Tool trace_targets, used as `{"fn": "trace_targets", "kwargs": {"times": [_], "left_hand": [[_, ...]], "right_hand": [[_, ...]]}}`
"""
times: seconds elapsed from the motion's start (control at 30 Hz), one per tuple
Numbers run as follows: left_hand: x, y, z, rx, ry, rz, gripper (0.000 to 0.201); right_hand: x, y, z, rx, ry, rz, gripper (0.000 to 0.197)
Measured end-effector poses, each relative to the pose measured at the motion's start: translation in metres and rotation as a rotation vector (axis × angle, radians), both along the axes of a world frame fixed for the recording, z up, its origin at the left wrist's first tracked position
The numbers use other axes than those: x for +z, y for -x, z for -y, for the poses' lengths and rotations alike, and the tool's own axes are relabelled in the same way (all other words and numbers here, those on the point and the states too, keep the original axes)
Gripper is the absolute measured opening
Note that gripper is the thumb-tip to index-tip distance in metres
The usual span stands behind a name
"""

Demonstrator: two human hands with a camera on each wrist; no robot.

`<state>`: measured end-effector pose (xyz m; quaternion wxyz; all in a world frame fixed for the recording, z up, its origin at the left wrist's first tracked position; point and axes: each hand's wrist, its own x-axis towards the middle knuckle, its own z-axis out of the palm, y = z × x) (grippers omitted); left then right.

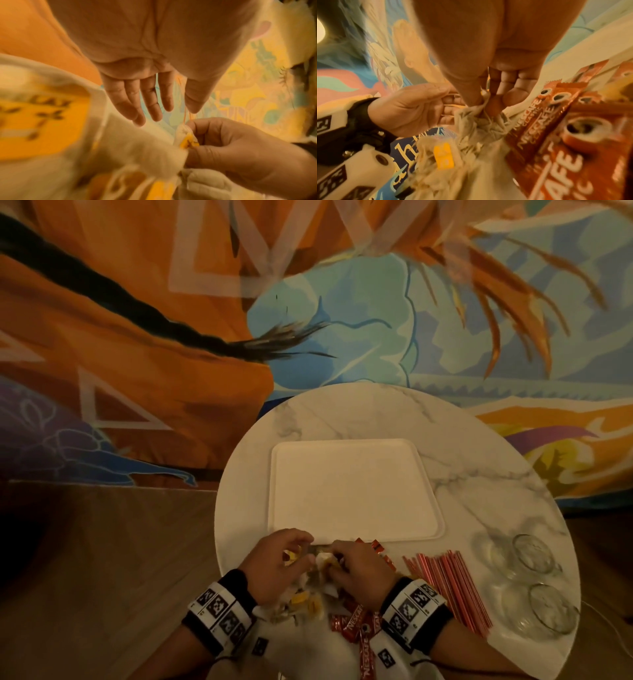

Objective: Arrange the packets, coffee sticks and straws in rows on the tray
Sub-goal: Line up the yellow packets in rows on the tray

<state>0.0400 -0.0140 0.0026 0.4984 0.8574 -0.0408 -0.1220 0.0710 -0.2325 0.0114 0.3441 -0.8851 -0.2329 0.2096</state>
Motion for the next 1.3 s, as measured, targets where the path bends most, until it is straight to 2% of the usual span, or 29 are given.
{"fn": "trace_targets", "kwargs": {"times": [0.1,0.17,0.23,0.33,0.43,0.53,0.63,0.77,0.9,1.07,1.2,1.3], "left_hand": [[0.012,-0.006,0.007,0.053,0.213,-0.084,0.034],[0.018,-0.009,0.013,0.065,0.327,-0.112,0.046],[0.022,-0.012,0.019,0.052,0.375,-0.121,0.058],[0.027,-0.019,0.030,0.059,0.416,-0.140,0.065],[0.033,-0.025,0.039,0.136,0.647,-0.317,0.079],[0.041,-0.028,0.047,0.187,0.843,-0.497,0.062],[0.045,-0.028,0.050,0.216,0.879,-0.530,0.048],[0.043,-0.028,0.041,0.187,0.895,-0.470,0.039],[0.040,-0.040,0.031,0.223,0.873,-0.430,0.034],[0.036,-0.057,0.012,0.297,0.884,-0.378,0.025],[0.032,-0.072,-0.006,0.350,0.890,-0.330,0.028],[0.027,-0.084,-0.019,0.339,0.868,-0.318,0.034]], "right_hand": [[0.012,-0.007,0.007,-0.023,-0.060,0.028,0.011],[0.026,-0.011,0.010,-0.029,-0.151,0.018,0.009],[0.040,-0.016,0.011,-0.023,-0.241,-0.011,0.005],[0.054,-0.025,0.011,0.012,-0.292,-0.037,0.005],[0.059,-0.033,0.010,0.022,-0.322,-0.058,0.006],[0.057,-0.040,0.010,0.020,-0.347,-0.075,0.011],[0.055,-0.046,0.009,-0.034,-0.371,-0.089,0.016],[0.051,-0.054,0.005,-0.126,-0.408,-0.081,0.032],[0.049,-0.063,-0.007,-0.151,-0.500,-0.090,0.040],[0.041,-0.076,-0.026,-0.264,-0.507,-0.121,0.029],[0.035,-0.085,-0.036,-0.300,-0.514,-0.234,0.013],[0.030,-0.090,-0.044,-0.284,-0.483,-0.325,0.020]]}}
